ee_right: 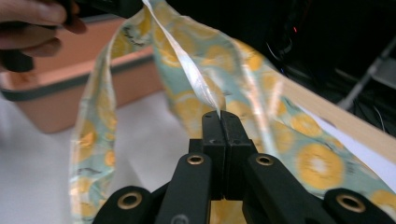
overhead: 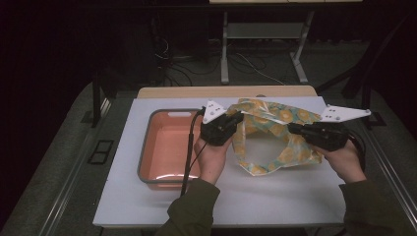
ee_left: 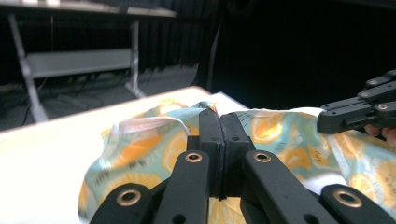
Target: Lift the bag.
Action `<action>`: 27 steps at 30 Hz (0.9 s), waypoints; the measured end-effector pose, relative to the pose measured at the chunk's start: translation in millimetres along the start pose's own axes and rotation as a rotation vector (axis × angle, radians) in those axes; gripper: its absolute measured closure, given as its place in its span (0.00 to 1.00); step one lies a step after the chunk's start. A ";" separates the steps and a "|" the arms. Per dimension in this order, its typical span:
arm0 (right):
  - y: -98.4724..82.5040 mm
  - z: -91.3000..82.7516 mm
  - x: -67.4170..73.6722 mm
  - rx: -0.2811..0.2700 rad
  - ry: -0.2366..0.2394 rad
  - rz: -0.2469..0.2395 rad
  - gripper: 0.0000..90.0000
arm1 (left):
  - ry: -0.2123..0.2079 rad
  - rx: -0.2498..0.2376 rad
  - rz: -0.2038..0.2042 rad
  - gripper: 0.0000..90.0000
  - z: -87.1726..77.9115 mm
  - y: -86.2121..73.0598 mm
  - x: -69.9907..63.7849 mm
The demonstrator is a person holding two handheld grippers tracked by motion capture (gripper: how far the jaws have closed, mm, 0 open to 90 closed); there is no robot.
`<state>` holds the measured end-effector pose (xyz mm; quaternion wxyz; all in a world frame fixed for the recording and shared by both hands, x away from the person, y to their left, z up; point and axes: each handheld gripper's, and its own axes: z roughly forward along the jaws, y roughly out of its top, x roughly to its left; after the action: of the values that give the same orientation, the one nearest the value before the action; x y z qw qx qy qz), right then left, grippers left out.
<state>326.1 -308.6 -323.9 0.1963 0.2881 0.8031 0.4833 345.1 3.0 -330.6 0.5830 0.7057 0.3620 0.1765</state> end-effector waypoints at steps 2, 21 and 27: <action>-4.8 9.4 -9.4 0.025 -0.018 0.019 1.00 | 0.019 0.036 -0.004 1.00 13.9 -2.6 3.3; -56.3 87.6 -73.9 0.259 -0.107 0.234 0.99 | 0.155 0.337 -0.021 0.99 105.9 -49.3 29.6; -60.7 90.5 -72.9 0.266 -0.054 0.294 0.70 | 0.123 0.322 -0.034 0.78 98.2 -42.8 26.7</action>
<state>418.4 -318.4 -416.5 0.1055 0.4384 0.8036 0.3886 416.0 -43.6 -401.2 0.4418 0.7716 0.4326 0.1493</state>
